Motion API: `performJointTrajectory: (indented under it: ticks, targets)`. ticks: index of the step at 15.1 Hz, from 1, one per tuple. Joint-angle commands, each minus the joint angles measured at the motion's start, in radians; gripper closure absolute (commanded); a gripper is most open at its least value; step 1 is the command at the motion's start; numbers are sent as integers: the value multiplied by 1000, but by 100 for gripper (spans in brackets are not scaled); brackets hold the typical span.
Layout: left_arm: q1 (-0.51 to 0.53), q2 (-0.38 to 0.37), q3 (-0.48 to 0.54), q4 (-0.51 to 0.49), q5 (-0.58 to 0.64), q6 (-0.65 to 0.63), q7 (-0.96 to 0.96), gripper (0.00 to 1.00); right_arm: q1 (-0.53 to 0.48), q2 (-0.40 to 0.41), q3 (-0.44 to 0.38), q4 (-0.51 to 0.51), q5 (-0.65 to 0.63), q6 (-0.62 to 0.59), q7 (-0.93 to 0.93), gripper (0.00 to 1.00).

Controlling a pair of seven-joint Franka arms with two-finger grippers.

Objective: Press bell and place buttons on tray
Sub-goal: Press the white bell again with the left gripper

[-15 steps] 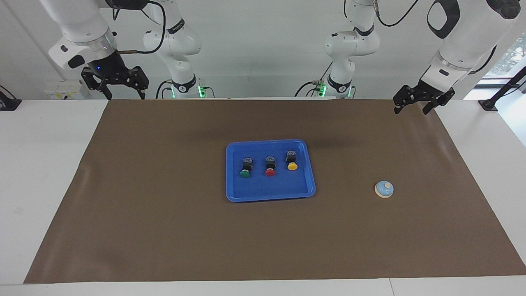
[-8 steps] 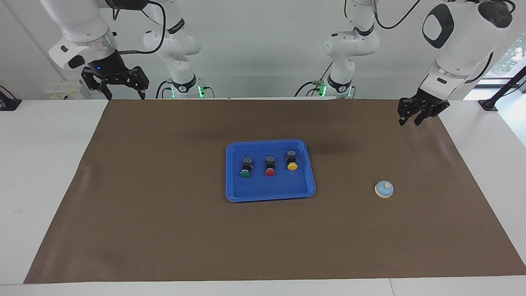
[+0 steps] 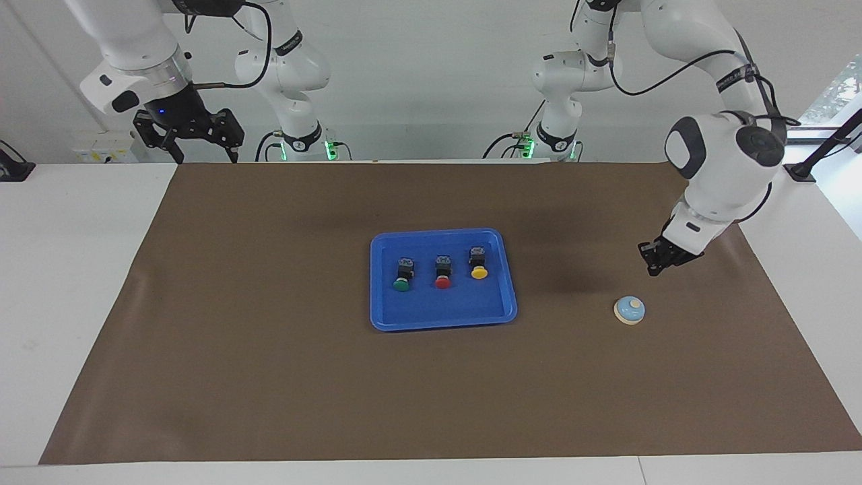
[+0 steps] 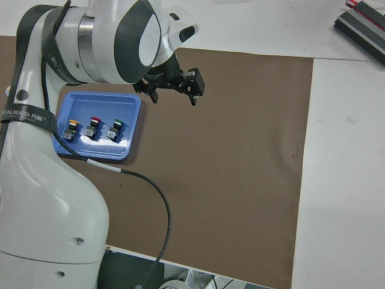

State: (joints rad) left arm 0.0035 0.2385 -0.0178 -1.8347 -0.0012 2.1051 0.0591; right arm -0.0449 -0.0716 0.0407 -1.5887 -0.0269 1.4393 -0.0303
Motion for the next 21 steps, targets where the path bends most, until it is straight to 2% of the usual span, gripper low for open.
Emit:
performJointTrajectory:
  ticks: [1,5,12,21]
  targets:
    - [0,31,2,9,27,53,-19,100,-7,-23,4,-25,-4,0,-16,0]
    - [-7,76,2,12,27,99,-22,100,-9,-23,4,-25,-4,0,-16,0]
    - [-13,82,2,6,27,107,-45,100,-9,-25,4,-25,-4,0,-16,0]
    - [-17,91,2,-63,29,173,-51,100,-7,-23,4,-25,-2,0,-16,0]
